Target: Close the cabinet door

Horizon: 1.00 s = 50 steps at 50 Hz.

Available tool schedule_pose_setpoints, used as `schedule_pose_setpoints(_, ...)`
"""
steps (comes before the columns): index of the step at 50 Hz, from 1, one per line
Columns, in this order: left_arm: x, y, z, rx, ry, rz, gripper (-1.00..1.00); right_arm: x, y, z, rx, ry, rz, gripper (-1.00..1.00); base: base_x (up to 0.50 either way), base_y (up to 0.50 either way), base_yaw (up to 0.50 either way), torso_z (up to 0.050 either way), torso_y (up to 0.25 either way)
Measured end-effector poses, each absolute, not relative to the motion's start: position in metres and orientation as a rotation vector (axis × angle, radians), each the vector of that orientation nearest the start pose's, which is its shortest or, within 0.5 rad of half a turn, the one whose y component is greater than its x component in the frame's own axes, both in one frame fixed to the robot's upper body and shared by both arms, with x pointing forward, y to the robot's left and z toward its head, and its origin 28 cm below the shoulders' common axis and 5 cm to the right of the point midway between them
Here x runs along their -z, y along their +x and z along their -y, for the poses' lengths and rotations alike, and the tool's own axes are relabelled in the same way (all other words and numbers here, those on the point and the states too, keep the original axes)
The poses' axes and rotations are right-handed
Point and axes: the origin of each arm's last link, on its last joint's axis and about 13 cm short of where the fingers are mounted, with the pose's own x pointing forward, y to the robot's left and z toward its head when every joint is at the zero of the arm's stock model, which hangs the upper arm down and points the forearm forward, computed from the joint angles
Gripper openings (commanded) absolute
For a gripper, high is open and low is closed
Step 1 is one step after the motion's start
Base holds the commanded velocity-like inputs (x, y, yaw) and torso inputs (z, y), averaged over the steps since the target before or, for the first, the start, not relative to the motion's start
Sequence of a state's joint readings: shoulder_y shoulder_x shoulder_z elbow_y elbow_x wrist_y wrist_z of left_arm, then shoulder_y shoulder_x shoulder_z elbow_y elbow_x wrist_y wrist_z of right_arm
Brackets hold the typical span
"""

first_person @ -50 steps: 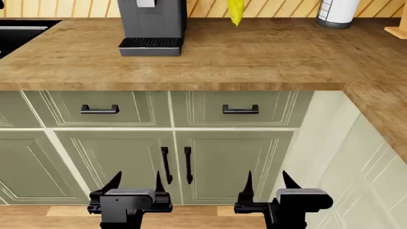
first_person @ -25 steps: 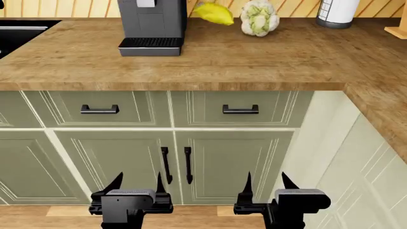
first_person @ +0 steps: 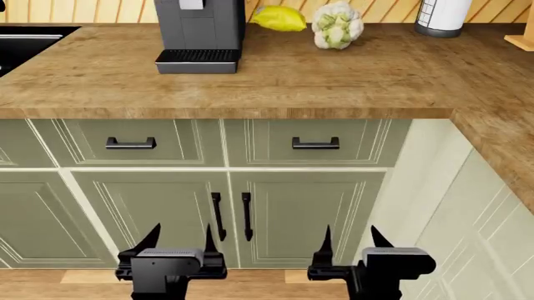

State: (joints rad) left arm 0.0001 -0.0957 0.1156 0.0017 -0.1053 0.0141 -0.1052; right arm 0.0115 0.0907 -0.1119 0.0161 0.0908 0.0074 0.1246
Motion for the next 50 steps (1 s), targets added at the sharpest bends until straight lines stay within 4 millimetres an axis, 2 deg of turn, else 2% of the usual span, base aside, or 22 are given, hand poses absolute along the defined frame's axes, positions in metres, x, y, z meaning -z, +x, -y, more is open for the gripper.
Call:
schedule_pose_setpoints(6,-0.019,0.209,-0.206,0.007,0.002,0.04,1.0,-0.016,0.211,0.097,0.023,0.004,-0.003,1.0,0.0,0.0,0.0,0.0,0.0)
schedule_pose_setpoints(10,-0.032,0.209,-0.208,0.0,0.021,0.095,1.0,-0.028,0.211,0.1,0.034,0.008,0.034,1.0,0.0,0.0,0.0,0.0,0.0)
schedule_pose_setpoints(17,-0.068,0.208,-0.215,-0.024,0.047,0.23,1.0,-0.069,0.21,0.107,0.056,0.017,0.152,1.0,0.0,0.0,0.0,0.0,0.0)
schedule_pose_setpoints(24,-0.114,0.204,-0.222,-0.046,0.067,0.38,1.0,-0.115,0.204,0.114,0.069,0.032,0.272,1.0,0.0,0.0,0.0,0.0,0.0)
schedule_pose_setpoints(29,-0.148,0.197,-0.227,-0.065,0.084,0.496,1.0,-0.148,0.196,0.119,0.08,0.041,0.364,1.0,0.0,0.0,0.0,0.0,0.0)
schedule_pose_setpoints(36,-0.184,0.185,-0.234,-0.088,0.117,0.633,1.0,-0.188,0.184,0.127,0.096,0.016,0.5,1.0,0.0,0.0,0.0,0.0,0.0)
schedule_pose_setpoints(43,-0.213,0.174,-0.239,-0.111,0.154,0.776,1.0,-0.215,0.171,0.129,0.095,-0.017,0.619,1.0,0.0,0.0,0.0,0.0,0.0)
schedule_pose_setpoints(50,-0.23,0.164,-0.236,-0.097,0.171,0.876,1.0,-0.23,0.16,0.129,0.087,-0.03,0.67,1.0,0.0,0.0,0.0,0.0,0.0)
